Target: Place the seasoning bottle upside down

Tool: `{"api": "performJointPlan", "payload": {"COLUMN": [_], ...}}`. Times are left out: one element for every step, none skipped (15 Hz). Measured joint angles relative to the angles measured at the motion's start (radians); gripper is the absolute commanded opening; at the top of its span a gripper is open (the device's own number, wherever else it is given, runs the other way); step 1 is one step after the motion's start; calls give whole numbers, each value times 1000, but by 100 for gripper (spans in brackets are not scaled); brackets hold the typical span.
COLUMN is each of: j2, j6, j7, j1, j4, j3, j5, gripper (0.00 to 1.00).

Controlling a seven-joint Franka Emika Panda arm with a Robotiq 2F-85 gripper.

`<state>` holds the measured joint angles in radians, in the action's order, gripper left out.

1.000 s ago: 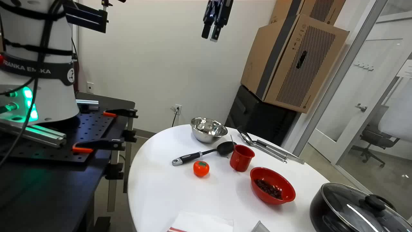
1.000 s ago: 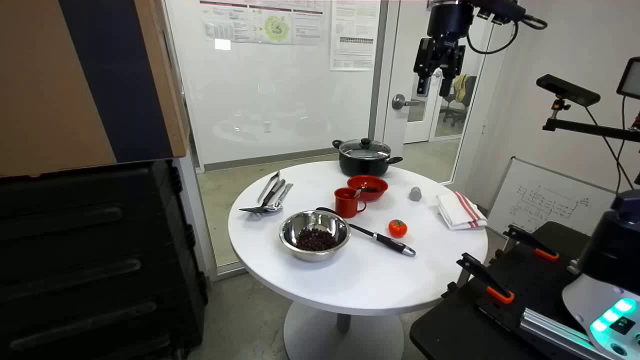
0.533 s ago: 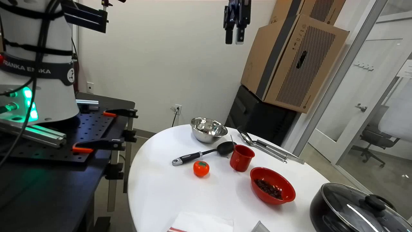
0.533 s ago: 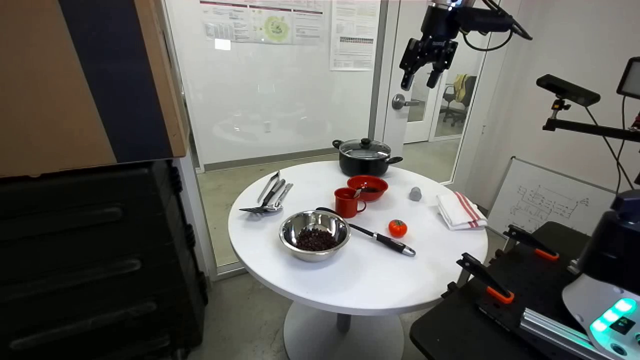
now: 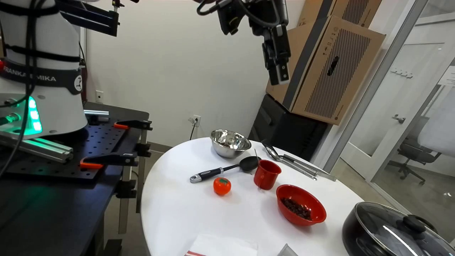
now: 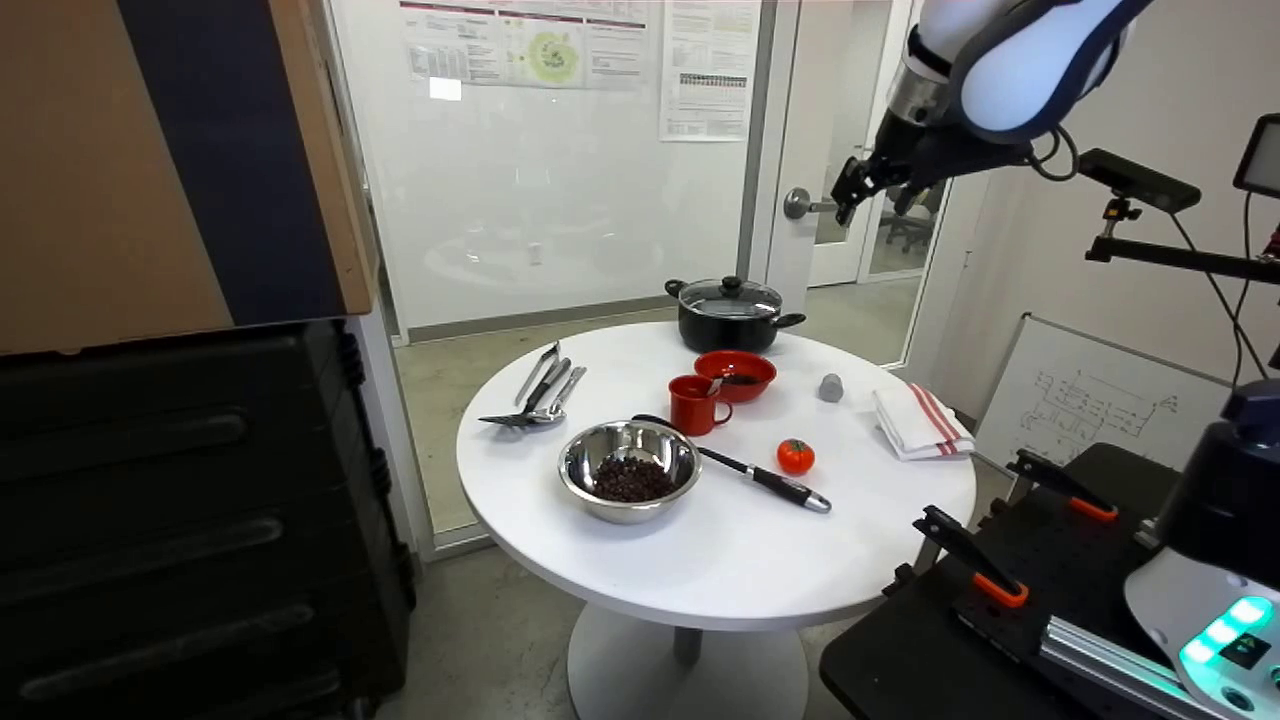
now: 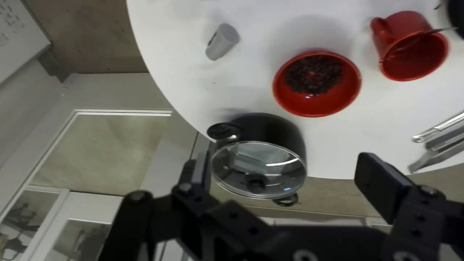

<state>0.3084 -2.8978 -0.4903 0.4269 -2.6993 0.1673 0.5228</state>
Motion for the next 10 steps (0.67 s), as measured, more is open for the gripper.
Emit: {"api": "performJointPlan", "payload": {"j2": [-18, -30, -40, -48, -55, -59, -61, -61, -61, -61], "j6": [-16, -20, -20, -19, -14, 0, 27, 49, 63, 70], "j7": [-71, -144, -217, -288, -358, -426, -494, -542, -568, -582], "j1": [81, 161, 243, 321, 390, 449, 497, 527, 541, 544], "j4": [2, 8, 17, 29, 43, 59, 74, 86, 94, 98], "j3": [25, 51, 85, 125, 165, 207, 250, 284, 305, 314], "j5": [85, 168, 242, 302, 350, 387, 417, 435, 441, 442], "gripper": [100, 100, 100, 100, 100, 100, 100, 100, 100, 100]}}
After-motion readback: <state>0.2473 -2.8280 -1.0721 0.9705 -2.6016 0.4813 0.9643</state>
